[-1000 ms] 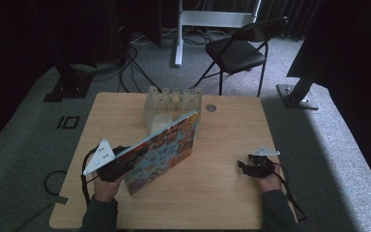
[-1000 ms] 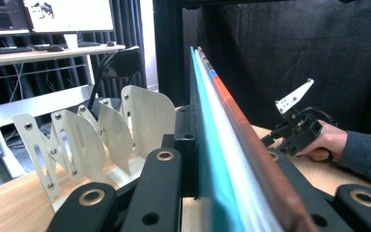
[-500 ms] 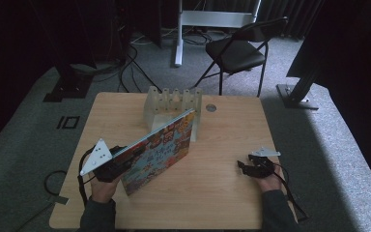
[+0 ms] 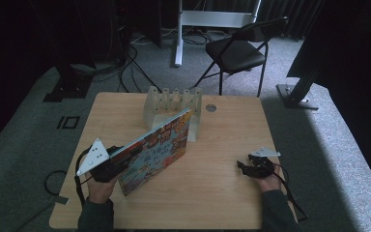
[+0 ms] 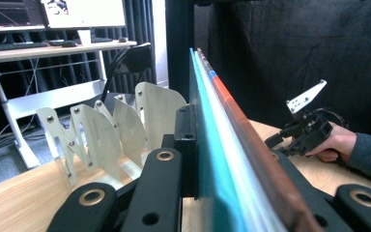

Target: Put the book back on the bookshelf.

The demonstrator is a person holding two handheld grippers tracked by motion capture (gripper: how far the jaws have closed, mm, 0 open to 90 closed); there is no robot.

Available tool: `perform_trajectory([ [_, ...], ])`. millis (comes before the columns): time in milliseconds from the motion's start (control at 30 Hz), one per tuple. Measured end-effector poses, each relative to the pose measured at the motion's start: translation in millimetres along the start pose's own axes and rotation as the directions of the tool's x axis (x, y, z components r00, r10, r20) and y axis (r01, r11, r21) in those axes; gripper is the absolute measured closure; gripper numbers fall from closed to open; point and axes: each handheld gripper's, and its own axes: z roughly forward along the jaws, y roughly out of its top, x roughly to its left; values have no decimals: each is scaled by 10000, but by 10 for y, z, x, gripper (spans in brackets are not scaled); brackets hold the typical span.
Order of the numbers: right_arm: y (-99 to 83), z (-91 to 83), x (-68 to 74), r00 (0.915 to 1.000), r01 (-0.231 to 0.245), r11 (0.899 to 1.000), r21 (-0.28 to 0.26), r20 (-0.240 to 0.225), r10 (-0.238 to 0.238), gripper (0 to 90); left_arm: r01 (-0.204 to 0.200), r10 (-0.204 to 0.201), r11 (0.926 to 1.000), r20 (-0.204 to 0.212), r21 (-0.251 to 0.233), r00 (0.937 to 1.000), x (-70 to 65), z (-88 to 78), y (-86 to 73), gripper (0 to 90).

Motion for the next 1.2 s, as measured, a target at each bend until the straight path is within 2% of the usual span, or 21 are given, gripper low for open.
perform_trajectory([
  [600, -2, -2, 3, 10000, -12, 10000, 1, 22, 12, 366, 103, -100, 9999, -417, 61, 9991, 37, -83, 8, 807],
  [1200, -2, -2, 3, 10000, -14, 10000, 1, 22, 14, 366, 392, -389, 9992, -865, 11, 9955, 78, -139, 15, 808],
])
